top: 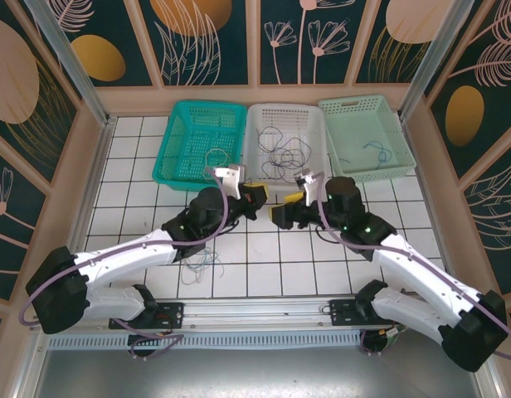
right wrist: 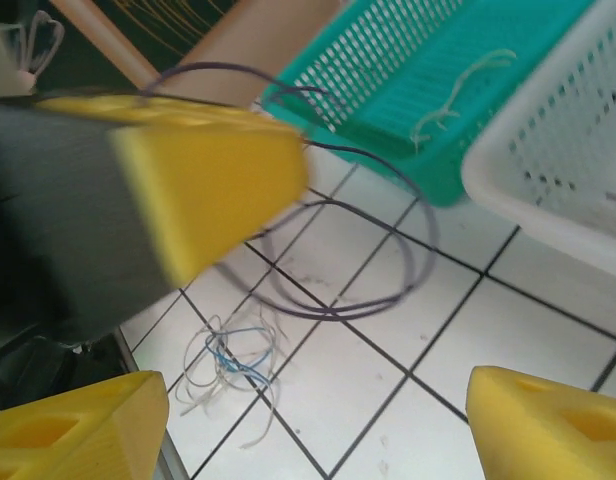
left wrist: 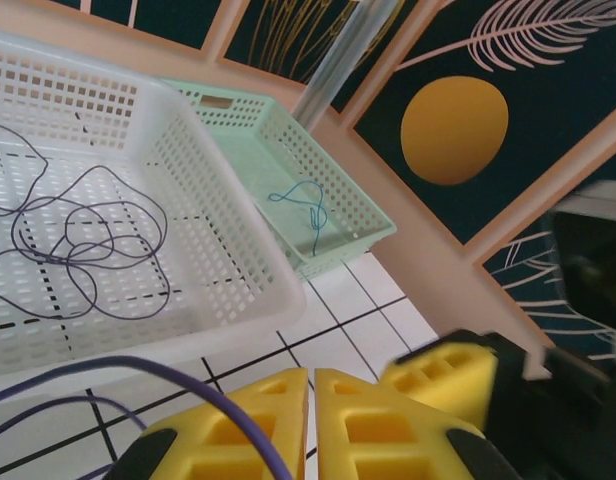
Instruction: Untangle the cables
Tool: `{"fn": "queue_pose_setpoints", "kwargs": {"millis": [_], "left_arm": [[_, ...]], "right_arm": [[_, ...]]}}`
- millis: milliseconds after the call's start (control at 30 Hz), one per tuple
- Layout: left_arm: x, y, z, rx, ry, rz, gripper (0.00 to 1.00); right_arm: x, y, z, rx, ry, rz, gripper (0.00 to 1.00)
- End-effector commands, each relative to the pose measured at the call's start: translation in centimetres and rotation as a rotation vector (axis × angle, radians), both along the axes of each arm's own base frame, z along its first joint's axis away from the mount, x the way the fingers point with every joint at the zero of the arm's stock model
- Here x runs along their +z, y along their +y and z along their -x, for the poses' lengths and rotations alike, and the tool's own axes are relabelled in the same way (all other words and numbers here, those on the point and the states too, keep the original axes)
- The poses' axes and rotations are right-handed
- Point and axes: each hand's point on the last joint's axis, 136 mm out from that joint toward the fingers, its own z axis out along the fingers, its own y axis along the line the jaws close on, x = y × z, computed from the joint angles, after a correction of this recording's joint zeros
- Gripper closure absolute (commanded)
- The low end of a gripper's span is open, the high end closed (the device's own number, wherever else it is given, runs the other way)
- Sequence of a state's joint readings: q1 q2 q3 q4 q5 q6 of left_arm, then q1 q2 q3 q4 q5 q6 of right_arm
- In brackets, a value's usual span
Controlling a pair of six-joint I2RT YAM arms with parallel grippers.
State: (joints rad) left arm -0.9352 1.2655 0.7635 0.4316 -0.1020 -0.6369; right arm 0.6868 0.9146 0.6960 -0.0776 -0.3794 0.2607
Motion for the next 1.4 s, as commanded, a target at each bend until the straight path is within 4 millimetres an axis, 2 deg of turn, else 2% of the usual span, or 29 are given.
{"fn": "queue_pose_setpoints", "kwargs": {"millis": [0, 233, 467, 667, 933, 1100, 1167, 1233, 1267, 1367], "left_arm": [[0.1, -0.4, -0.9, 0.038, 0.075, 0.004, 0.91], [0.2, -1.6, -0.6, 0.0, 0.138, 0.046, 0.91], [-0.1, -2.3, -0.3, -0.035, 0.167, 0.064, 0.92], [0.1, -3.4, -0.3, -0.068, 0.19, 0.086, 0.92], [1.0, -4.1, -0.4, -0.088, 0.186, 0.12, 0.91], [1.7, -4.3, -0.2, -0.105, 0.175, 0.141, 0.89], [1.8, -4.1, -0.3, -0.098, 0.165, 0.135, 0.81], [1.6, -3.6, -0.3, -0.081, 0.161, 0.125, 0.77], [1.5, -3.3, -0.3, -0.071, 0.158, 0.12, 0.71], [1.2, -2.0, -0.3, -0.026, 0.141, 0.084, 0.37]], "right_arm": [[0.1, -0.1, -1.1, -0.08, -0.117, 0.037, 0.22], [-1.2, 0.1, -1.4, -0.14, -0.201, 0.086, 0.24], [-0.4, 0.4, -2.5, -0.178, -0.241, 0.06, 0.27], [-1.7, 1.2, -3.0, -0.17, -0.215, 0.087, 0.31], [-1.9, 1.4, -3.3, -0.167, -0.222, 0.105, 0.57], [-1.8, 1.3, -3.3, -0.168, -0.215, 0.102, 0.87], [-1.5, 1.1, -3.3, -0.175, -0.214, 0.092, 0.99], [-0.9, 0.7, -3.3, -0.185, -0.218, 0.075, 1.0], [-0.4, 0.6, -3.2, -0.187, -0.222, 0.064, 1.0], [0.9, -0.1, -3.2, -0.203, -0.225, 0.046, 1.0]]}}
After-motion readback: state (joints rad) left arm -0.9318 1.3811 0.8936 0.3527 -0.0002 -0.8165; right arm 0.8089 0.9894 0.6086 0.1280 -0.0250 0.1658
